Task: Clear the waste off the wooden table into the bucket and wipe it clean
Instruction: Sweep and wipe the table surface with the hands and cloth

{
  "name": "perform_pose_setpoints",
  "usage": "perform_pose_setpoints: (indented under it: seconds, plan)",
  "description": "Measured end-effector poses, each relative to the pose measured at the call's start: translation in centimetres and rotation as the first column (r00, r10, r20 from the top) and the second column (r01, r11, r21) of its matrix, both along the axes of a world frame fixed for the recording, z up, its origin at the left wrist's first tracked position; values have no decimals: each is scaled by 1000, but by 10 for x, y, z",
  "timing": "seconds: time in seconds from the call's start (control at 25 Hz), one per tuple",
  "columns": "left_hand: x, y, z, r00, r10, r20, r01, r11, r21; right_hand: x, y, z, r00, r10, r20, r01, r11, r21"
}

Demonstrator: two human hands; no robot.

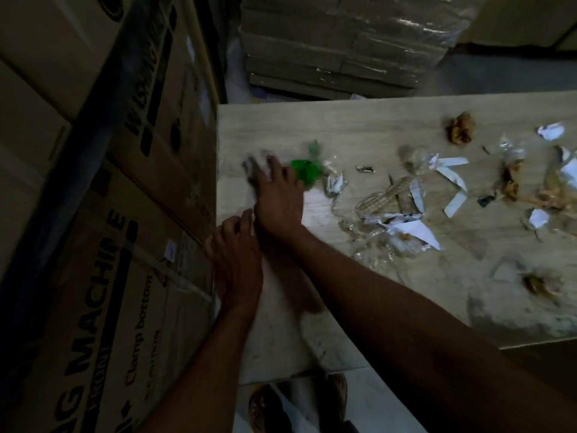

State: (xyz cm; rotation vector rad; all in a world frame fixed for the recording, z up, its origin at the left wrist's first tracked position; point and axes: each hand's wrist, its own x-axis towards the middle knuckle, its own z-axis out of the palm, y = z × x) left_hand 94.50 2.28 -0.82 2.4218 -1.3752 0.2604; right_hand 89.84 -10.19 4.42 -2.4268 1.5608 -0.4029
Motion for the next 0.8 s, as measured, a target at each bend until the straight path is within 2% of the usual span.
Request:
perform_pose_setpoints:
  seconds: [0.08,0.12,0.24,0.4,0.48,0.6,0.68,0.8]
  plan:
    - [0,-1,3,996,-90,-6,90,996,8,-25,-18,-9,959,-282,-20,283,955,90]
    - [-1,0,3,992,-123,-10,123,992,-5,-44,-19,-6,924,-380,-37,382,921,73]
    - [-1,1,3,986,-160,-35,159,986,-44,-103,-18,11,885,-462,-62,464,885,29]
    - [0,0,7,983,-180,-42,179,983,-30,-121,19,33,914,-392,105,399,915,-56]
    - [-1,2,10,982,-174,-78,174,985,-3,-115,79,36,961,-228,156,244,965,-95]
    - [-1,3,13,975,-178,-130,180,984,6,-131,170,16,998,70,6,-69,991,-111]
    - [-1,3,12,974,-197,-111,199,980,12,-161,164,5,996,75,-43,-78,995,-66]
    - [-11,10,11,967,-226,-120,229,973,7,-201,94,0,992,-72,-102,70,997,-24]
